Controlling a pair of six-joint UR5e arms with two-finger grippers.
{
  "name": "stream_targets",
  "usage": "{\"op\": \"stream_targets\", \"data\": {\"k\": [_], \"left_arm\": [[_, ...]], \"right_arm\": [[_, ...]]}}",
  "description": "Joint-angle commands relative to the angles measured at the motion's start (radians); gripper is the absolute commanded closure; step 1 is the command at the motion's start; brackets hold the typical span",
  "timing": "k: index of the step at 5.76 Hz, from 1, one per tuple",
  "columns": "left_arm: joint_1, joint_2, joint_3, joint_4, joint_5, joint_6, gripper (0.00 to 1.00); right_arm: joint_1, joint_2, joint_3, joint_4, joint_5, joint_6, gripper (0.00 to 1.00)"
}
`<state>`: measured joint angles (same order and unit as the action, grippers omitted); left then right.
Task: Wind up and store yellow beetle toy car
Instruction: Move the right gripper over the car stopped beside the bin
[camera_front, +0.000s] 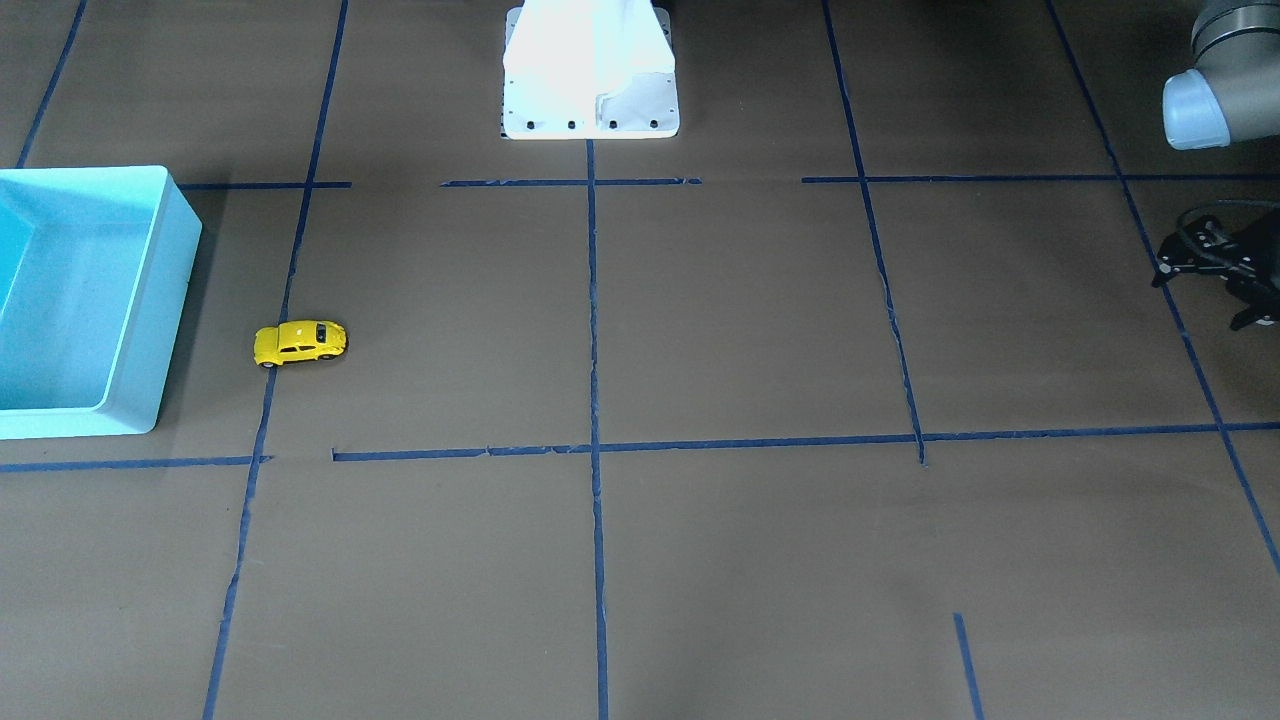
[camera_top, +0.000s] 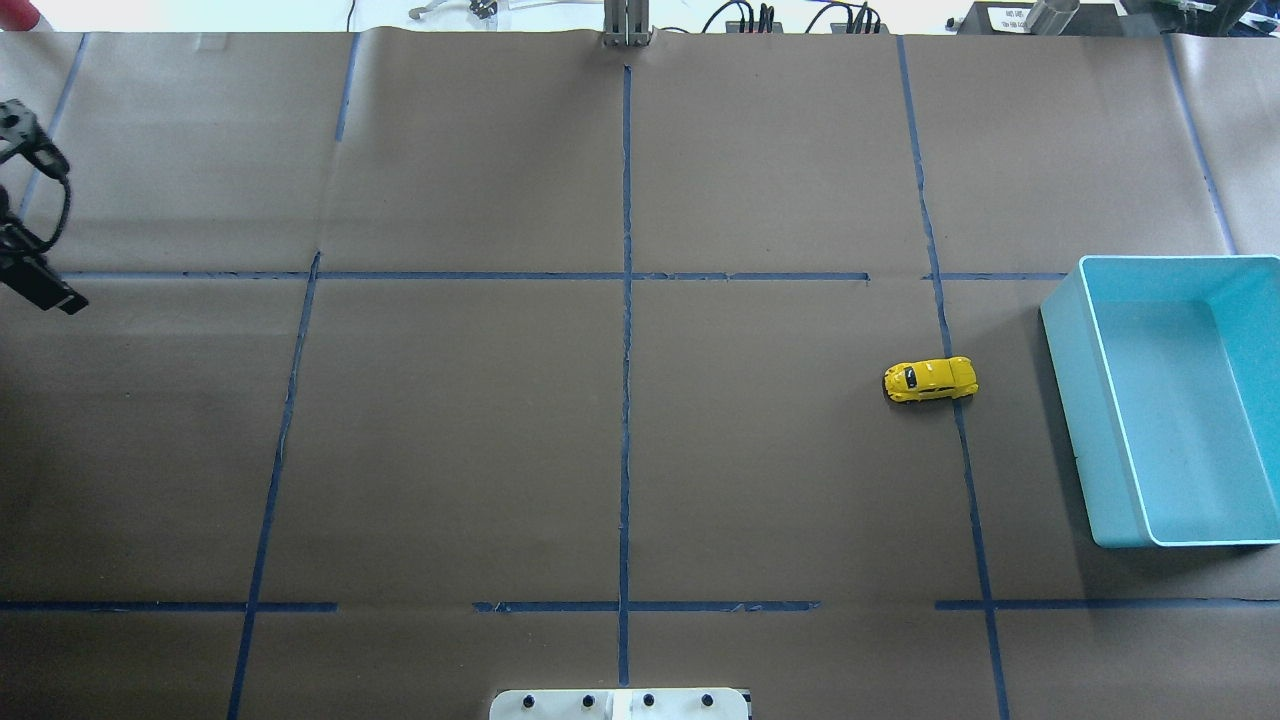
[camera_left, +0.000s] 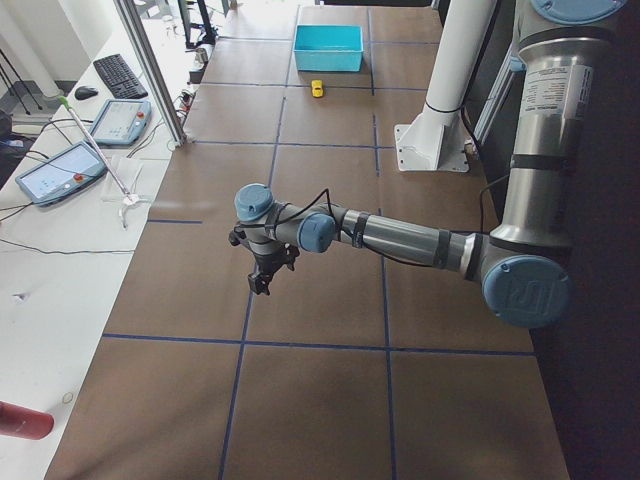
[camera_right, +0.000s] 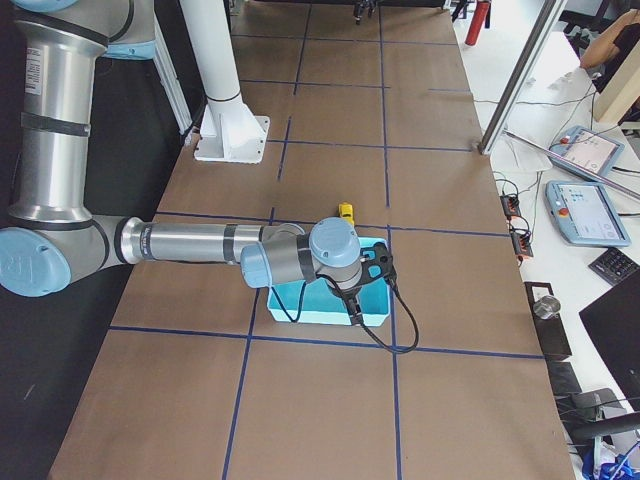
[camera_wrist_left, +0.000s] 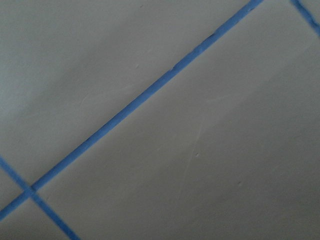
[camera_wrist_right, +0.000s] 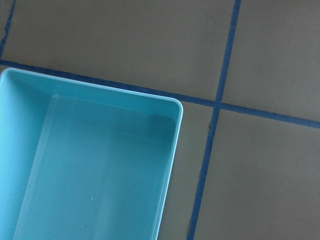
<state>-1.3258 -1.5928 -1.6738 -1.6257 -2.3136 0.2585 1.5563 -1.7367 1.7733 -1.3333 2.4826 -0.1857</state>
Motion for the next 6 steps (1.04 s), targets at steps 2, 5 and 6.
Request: {"op": "stream_targets", "data": {"k": [2,5,6], "left_arm": [[-0.137,0.033,0.066,-0.005,-0.009,-0.241,0.0],[-0.293,0.031,0.135,-0.008,-0.01,-0.237,0.0],[-0.293,0.022,0.137,-0.005,-0.01,-0.239,0.0]], "right_arm": [[-0.242,0.084,0.045,0.013,-0.066,-0.126,0.0],[-0.468,0.265,0.04,0.011,-0.213,-0.13,0.0],[-0.517,0.308,0.047,0.009,-0.244,-0.193,0.0]]}}
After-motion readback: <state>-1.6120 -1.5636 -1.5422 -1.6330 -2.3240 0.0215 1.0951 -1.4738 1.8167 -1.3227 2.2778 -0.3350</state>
